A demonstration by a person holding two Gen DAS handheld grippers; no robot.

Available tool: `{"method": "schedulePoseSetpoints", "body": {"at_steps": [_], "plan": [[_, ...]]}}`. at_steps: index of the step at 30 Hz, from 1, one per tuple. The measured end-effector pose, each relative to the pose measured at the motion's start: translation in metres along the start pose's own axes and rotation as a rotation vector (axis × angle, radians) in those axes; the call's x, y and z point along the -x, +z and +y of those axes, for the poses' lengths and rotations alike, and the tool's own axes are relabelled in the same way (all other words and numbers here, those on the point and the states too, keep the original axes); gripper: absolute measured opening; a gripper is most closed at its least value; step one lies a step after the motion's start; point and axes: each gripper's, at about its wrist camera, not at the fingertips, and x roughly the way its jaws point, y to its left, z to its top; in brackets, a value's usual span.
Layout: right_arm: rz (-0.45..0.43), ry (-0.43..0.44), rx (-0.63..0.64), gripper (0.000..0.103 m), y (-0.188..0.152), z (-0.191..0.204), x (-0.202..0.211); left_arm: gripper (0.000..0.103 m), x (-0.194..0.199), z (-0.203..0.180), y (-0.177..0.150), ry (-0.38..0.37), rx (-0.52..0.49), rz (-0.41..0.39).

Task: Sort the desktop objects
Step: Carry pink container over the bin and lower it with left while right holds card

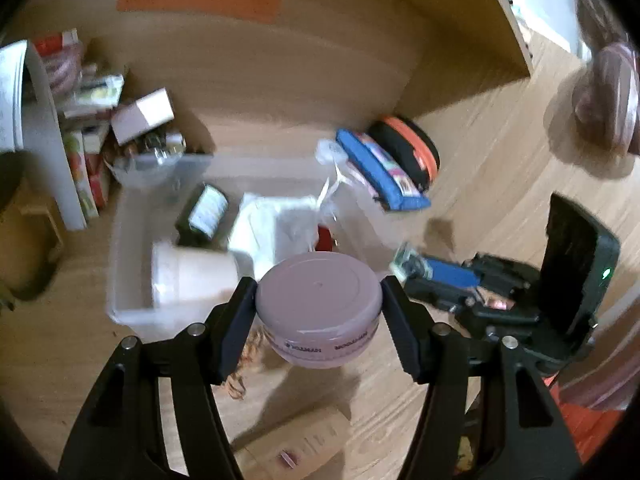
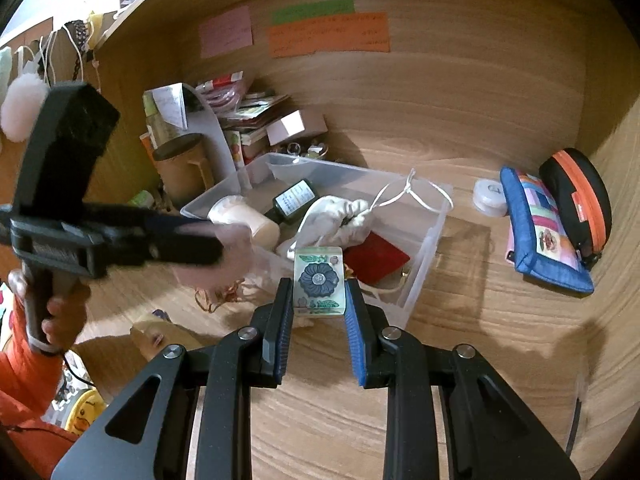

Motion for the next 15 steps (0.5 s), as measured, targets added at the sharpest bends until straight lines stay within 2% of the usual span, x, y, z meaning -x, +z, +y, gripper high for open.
{"method": "schedulePoseSetpoints", "body": {"at_steps": [6,15], "plan": [[-0.004,0.011,-0.007,0.022,0.012,-0.004,-0.014,0.062,0.000,0.013,0.027,0.006,0.011,-0.039],[0.047,-0.004,-0.003,0.022,0.025,-0.013,-0.047,0.062,-0.038,0.020,0.041,0.023,0.004,0.007]]}}
